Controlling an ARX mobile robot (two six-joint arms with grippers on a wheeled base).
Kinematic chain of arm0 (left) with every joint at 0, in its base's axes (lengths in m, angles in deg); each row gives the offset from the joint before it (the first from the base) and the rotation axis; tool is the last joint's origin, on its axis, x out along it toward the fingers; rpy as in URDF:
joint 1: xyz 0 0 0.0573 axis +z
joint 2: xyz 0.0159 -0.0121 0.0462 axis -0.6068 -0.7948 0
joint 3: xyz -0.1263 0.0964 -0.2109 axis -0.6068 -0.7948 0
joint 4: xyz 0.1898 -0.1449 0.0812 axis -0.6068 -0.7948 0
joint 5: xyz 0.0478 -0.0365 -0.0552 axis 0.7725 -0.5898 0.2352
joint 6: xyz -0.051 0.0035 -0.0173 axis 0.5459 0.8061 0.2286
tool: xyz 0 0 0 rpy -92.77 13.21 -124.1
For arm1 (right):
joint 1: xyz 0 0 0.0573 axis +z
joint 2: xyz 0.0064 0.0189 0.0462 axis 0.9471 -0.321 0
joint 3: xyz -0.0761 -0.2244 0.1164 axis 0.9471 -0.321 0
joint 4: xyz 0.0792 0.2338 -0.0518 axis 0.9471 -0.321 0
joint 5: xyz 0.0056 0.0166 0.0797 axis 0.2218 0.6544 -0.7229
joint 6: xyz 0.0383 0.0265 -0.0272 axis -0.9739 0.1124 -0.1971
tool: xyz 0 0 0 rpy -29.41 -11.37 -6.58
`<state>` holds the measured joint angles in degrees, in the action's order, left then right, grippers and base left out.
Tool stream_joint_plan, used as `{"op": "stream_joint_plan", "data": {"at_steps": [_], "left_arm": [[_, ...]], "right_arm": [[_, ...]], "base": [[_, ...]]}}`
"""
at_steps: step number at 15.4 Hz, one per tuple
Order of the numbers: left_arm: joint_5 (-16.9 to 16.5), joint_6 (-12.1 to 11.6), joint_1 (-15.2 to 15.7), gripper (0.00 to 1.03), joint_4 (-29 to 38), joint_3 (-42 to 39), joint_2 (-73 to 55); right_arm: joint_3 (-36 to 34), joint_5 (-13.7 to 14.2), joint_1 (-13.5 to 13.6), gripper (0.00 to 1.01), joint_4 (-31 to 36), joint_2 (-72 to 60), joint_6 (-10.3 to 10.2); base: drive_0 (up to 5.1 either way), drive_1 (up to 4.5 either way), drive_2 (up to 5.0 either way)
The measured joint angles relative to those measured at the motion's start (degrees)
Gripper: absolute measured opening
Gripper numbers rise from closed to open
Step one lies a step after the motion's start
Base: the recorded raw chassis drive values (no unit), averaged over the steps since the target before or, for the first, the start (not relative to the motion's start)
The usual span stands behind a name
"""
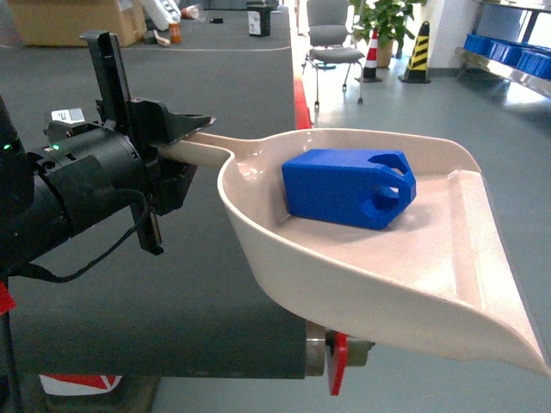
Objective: Place part in tray to right shelf
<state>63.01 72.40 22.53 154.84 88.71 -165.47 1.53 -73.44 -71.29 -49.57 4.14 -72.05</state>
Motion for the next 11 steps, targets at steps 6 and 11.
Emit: {"op": "stream_joint_plan", "data": {"at_steps": [6, 11], "left_arm": [[0.0, -0.02, 0.02, 0.13, -0.02, 0.0, 0.0], [0.11, -0.02, 0.04, 0.13, -0.02, 0.0, 0.0]], "right_arm": [[0.0, 0.0, 0.0, 0.98, 0.04, 0.0, 0.0], [0.0, 0.0, 0.0, 0.98, 0.13, 0.0, 0.0]], "base": [[4.8, -1.75, -3.0], [4.8, -2.87, -2.0]]}}
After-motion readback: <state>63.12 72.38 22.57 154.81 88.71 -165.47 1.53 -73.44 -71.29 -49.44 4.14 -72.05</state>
